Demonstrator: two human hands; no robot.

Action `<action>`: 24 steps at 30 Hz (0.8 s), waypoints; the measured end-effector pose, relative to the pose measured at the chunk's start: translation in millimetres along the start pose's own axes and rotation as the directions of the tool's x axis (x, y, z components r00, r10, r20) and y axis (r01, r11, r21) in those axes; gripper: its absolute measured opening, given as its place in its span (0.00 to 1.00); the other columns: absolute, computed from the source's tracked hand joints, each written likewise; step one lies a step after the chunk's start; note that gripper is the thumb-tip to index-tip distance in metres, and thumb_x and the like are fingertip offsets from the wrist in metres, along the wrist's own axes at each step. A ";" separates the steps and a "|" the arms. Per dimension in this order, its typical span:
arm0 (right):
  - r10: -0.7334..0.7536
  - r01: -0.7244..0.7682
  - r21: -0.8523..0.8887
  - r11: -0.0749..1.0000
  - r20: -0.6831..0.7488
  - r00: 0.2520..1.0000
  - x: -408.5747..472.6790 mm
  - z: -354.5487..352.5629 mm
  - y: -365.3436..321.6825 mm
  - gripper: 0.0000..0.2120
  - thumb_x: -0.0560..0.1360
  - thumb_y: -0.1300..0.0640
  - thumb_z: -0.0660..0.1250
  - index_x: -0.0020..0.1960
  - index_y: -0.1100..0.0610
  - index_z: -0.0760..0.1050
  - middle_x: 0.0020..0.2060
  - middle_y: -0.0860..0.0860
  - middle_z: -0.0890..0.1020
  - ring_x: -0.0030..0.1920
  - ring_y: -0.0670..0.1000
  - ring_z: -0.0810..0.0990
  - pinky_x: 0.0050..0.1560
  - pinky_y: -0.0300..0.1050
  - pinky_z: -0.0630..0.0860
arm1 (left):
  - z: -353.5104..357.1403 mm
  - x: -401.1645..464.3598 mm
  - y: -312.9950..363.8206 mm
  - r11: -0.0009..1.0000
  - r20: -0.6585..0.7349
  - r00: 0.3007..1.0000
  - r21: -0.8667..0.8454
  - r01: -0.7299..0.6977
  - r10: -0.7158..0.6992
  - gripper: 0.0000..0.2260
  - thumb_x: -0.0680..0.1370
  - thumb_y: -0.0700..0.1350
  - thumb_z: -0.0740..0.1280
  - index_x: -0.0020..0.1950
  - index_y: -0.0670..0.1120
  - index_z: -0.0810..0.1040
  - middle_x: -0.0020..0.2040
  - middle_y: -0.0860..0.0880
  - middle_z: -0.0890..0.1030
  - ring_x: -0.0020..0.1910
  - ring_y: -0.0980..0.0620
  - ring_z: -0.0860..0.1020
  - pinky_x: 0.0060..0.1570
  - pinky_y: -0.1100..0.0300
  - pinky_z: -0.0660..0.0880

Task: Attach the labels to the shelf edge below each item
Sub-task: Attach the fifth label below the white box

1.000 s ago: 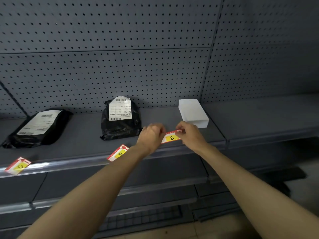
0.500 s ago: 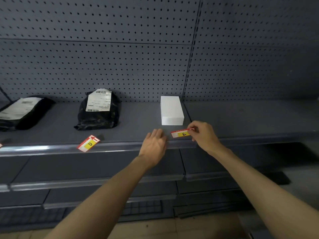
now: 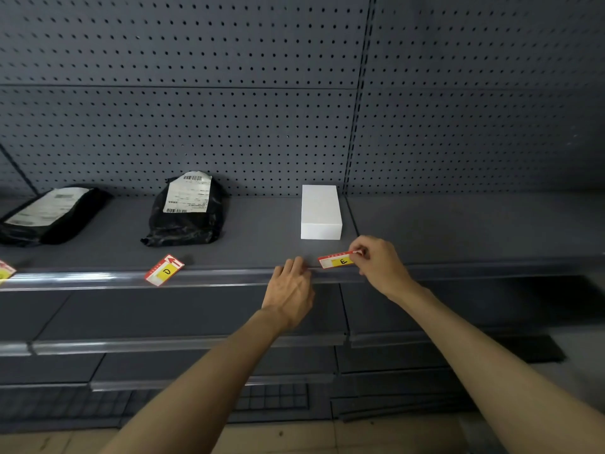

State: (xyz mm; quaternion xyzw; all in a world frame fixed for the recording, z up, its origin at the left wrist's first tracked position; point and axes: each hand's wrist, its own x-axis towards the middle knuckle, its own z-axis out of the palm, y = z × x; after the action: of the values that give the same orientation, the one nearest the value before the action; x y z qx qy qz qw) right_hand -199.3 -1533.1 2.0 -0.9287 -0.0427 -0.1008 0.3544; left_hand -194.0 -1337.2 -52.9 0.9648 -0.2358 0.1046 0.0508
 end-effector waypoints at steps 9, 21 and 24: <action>-0.022 0.022 -0.034 0.999 -0.009 1.000 0.9 -1.4 9.1 0.02 0.77 0.63 0.66 0.47 0.60 0.78 0.42 0.52 0.80 0.37 0.43 0.75 0.36 0.31 0.69 | 2.6 -3.3 9.2 0.998 -0.019 0.999 -0.059 0.036 -0.038 0.18 0.78 0.45 0.61 0.67 0.45 0.70 0.62 0.45 0.74 0.58 0.46 0.72 0.61 0.52 0.71; -0.050 0.050 -0.020 0.999 -0.009 0.999 1.4 6.3 6.8 0.02 0.77 0.63 0.66 0.47 0.61 0.77 0.42 0.50 0.79 0.38 0.45 0.76 0.37 0.31 0.70 | 7.9 -7.0 10.4 0.997 -0.006 0.997 -0.016 0.077 -0.077 0.14 0.79 0.47 0.58 0.60 0.45 0.76 0.63 0.46 0.69 0.59 0.47 0.70 0.61 0.51 0.70; -0.050 0.050 -0.016 0.999 -0.014 0.999 3.3 7.4 6.9 0.02 0.77 0.64 0.66 0.47 0.60 0.78 0.42 0.51 0.79 0.38 0.47 0.77 0.37 0.33 0.71 | 6.0 -5.9 9.1 0.996 -0.026 0.998 -0.064 0.060 -0.062 0.16 0.78 0.46 0.59 0.65 0.46 0.72 0.63 0.47 0.71 0.58 0.47 0.70 0.61 0.53 0.71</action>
State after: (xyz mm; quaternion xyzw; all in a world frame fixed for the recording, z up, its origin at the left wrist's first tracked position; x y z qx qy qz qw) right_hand -193.9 -1533.2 -7.1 -0.9293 -0.0625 -0.1166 0.3447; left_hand -202.2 -1343.6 -59.6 0.9680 -0.2085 0.1091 0.0877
